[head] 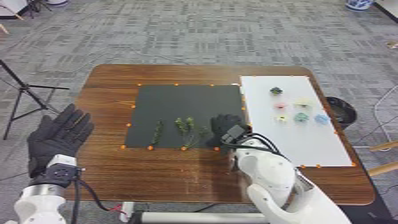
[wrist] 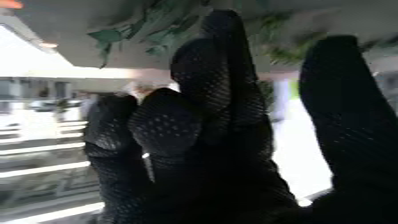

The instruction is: Arrange flowers

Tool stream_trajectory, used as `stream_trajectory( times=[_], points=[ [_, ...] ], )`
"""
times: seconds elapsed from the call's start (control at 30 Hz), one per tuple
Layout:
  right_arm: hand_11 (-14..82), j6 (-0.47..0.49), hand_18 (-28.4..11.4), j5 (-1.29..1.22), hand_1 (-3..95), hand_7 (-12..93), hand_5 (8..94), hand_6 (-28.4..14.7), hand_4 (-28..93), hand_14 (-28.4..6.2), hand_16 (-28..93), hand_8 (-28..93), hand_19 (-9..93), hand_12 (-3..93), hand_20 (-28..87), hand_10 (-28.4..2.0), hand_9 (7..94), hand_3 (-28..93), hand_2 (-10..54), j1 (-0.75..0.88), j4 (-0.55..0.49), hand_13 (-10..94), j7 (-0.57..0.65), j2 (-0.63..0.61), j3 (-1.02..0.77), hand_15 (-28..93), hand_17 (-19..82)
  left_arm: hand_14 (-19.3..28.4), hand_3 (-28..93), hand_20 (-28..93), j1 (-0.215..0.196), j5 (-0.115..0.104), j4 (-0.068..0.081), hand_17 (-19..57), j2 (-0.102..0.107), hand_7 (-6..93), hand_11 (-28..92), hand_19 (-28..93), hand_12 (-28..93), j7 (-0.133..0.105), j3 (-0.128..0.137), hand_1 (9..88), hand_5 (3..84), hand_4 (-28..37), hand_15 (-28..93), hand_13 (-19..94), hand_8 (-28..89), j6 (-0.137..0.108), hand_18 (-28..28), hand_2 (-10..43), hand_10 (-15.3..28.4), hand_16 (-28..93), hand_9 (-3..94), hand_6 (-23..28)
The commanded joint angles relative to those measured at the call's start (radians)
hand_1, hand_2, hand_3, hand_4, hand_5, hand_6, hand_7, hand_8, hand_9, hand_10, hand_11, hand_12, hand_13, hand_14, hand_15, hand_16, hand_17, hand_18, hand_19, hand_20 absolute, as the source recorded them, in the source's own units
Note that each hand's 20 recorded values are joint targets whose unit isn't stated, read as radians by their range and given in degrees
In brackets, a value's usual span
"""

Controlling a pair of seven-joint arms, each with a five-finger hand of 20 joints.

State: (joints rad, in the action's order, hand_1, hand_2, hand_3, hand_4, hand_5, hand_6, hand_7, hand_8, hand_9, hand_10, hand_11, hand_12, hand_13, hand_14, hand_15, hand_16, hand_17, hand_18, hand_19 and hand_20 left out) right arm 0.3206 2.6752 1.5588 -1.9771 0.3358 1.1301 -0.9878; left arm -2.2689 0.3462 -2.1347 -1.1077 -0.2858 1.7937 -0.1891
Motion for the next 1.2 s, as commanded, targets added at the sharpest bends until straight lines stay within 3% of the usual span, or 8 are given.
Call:
stream_trajectory(
  times=[0.03,0.13,0.23,0.3,0.67,0.77,0.87,1.2],
  points=[
    [48.5,-0.140,-25.2,-0.010,31.6,34,76.1,-4.6,-16,-11.2,41,-9,93,36.7,37,-15.9,74.5,69,-2.7,-0.007,-0.020,74,0.056,0.020,-0.041,72,45,15.6,70,9,-0.005,-0.006,-0.004,-6.6,0.005,12.0,23,40,8,0.002,-0.003,26.8,44.7,-28.3,31,28,-10,-0.002,15.4,18.8,15.4,-6,36.7,9.5],
    [44.6,-0.049,-25.1,-0.062,31.3,30,74.7,-5.0,-16,-11.1,41,-9,93,34.5,37,-16.1,75.0,69,-0.4,-0.023,-0.011,74,0.055,0.044,-0.074,72,45,15.6,70,9,-0.008,-0.007,-0.005,-6.6,0.003,12.0,23,40,8,0.002,0.000,26.8,44.7,-28.3,31,28,-10,-0.002,15.4,18.8,15.4,-6,36.7,9.5],
    [29.1,0.010,-24.8,-0.098,29.5,17,72.4,-5.5,-17,-9.6,38,-9,93,26.2,34,-15.9,77.9,68,3.2,-0.028,-0.007,75,0.089,0.050,-0.083,65,45,15.6,70,9,-0.004,-0.005,-0.003,-6.6,0.002,12.1,23,40,8,0.002,-0.003,26.8,44.7,-28.3,31,28,-10,-0.001,15.4,18.8,15.4,-6,36.7,9.4],
    [17.6,0.028,-24.8,-0.091,28.1,12,70.9,-5.5,-17,-9.0,35,-10,93,20.3,32,-17.5,78.1,66,6.4,-0.025,-0.003,78,0.089,0.053,-0.087,57,45,15.6,70,9,-0.008,-0.006,-0.005,-6.6,0.002,12.1,23,40,8,0.000,-0.003,26.8,44.7,-28.3,31,28,-10,-0.002,15.4,18.8,15.4,-6,36.7,9.4],
    [10.6,0.135,-24.7,-0.069,27.1,9,68.6,-5.1,-16,-10.2,34,-10,92,16.8,31,-20.2,71.3,64,9.1,-0.036,0.018,76,0.092,0.076,-0.078,55,44,15.6,70,9,-0.010,-0.010,-0.005,-6.6,-0.003,12.1,23,40,8,-0.001,-0.007,26.7,44.8,-28.3,31,28,-10,-0.007,15.4,18.9,15.5,-6,36.7,9.5],
    [9.4,0.147,-24.9,-0.065,26.4,9,68.5,-6.0,-16,-10.9,33,-10,92,16.1,31,-21.1,68.3,64,9.6,-0.045,0.034,74,0.090,0.082,-0.075,55,43,15.5,70,9,-0.006,-0.001,-0.004,-6.6,-0.009,12.0,23,40,8,0.008,-0.005,26.8,44.8,-28.3,31,28,-10,0.001,15.4,18.9,15.5,-6,36.7,9.5],
    [8.6,0.172,-24.8,-0.063,26.0,8,68.6,-7.0,-16,-11.7,31,-10,92,15.5,31,-21.4,65.6,64,9.7,-0.048,0.042,72,0.095,0.084,-0.077,56,42,15.4,70,9,-0.008,-0.014,-0.005,-6.6,-0.007,12.1,23,40,8,0.002,-0.006,26.7,44.8,-28.3,31,28,-10,0.003,15.4,18.9,15.4,-6,36.7,9.5],
    [8.0,0.220,-25.3,-0.076,25.9,7,66.7,-9.3,-16,-13.1,29,-9,91,15.2,32,-22.1,59.5,65,10.9,-0.038,0.037,68,0.087,0.087,-0.088,58,39,15.5,70,9,-0.017,-0.013,-0.007,-6.6,-0.011,12.0,23,40,8,0.006,-0.002,26.7,44.7,-28.3,31,28,-10,0.007,15.4,19.0,15.4,-6,36.6,9.5]
  ],
)
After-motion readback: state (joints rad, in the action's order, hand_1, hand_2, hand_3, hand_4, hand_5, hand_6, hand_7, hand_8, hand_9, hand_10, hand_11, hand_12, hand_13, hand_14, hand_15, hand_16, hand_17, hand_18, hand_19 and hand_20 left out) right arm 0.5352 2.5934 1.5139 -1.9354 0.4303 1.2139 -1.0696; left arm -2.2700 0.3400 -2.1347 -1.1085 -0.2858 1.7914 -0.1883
